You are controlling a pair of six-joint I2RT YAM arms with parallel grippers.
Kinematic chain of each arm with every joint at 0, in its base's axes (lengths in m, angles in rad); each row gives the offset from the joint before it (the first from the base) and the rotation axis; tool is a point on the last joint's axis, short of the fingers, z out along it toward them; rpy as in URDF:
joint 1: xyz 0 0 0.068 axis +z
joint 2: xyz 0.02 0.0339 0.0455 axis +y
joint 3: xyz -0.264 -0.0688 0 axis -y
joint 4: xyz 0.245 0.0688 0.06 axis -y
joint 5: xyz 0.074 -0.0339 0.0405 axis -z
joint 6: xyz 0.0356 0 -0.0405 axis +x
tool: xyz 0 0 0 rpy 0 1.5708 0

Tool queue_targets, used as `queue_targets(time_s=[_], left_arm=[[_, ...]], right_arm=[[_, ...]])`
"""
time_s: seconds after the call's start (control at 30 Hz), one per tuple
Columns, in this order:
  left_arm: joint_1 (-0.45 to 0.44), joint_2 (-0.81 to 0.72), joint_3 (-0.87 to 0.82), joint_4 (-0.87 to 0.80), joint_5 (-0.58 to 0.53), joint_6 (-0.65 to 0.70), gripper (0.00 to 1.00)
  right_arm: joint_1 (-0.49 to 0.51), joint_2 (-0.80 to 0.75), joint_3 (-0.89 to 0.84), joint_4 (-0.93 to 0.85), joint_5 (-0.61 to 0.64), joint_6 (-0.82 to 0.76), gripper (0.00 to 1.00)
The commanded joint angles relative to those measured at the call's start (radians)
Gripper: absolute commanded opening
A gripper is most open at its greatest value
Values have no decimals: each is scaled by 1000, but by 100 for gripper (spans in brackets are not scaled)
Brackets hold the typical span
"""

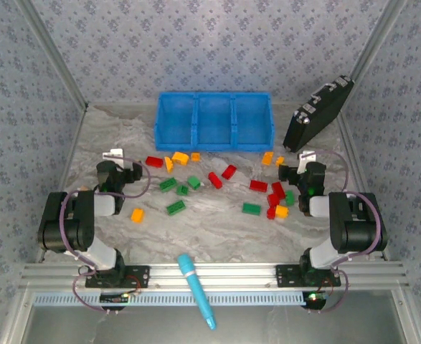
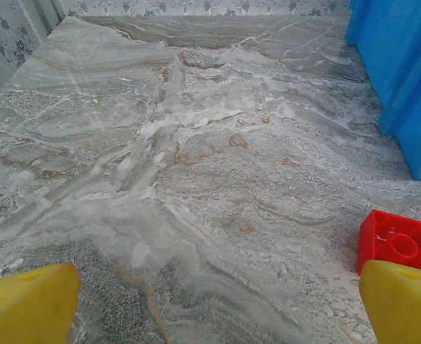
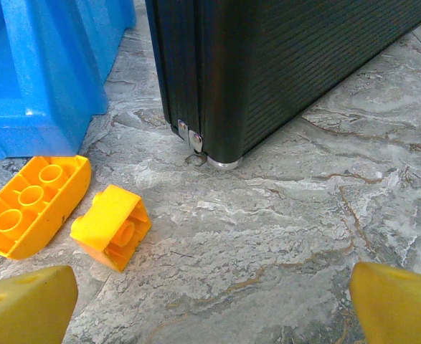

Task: Sort the legos into containers by color
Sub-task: Pick up the lego from the middle-right of the table.

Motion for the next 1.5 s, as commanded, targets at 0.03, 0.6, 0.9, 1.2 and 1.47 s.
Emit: queue_targets(time_s=[0.03,0.6,0.9,1.2,1.47], left_arm=[[-4,-9,1,4,8,-8,100],[-2,-8,1,6,13,-9,100],[-66,-334,422,-794,-107,-131,100],[-144,-513,878,-1290,28,-80,100],[-145,-593,1012,-1505,140,-33,100]], right_arm=[[-3,-2,13,12,7,-5,99],[-5,-287,196,-517,24,127,99],[48,-296,433,-979,-23,348,99],[64,-165,559,-1115,-55,555,93],[71,-9,636,-1154,-48,599,85]])
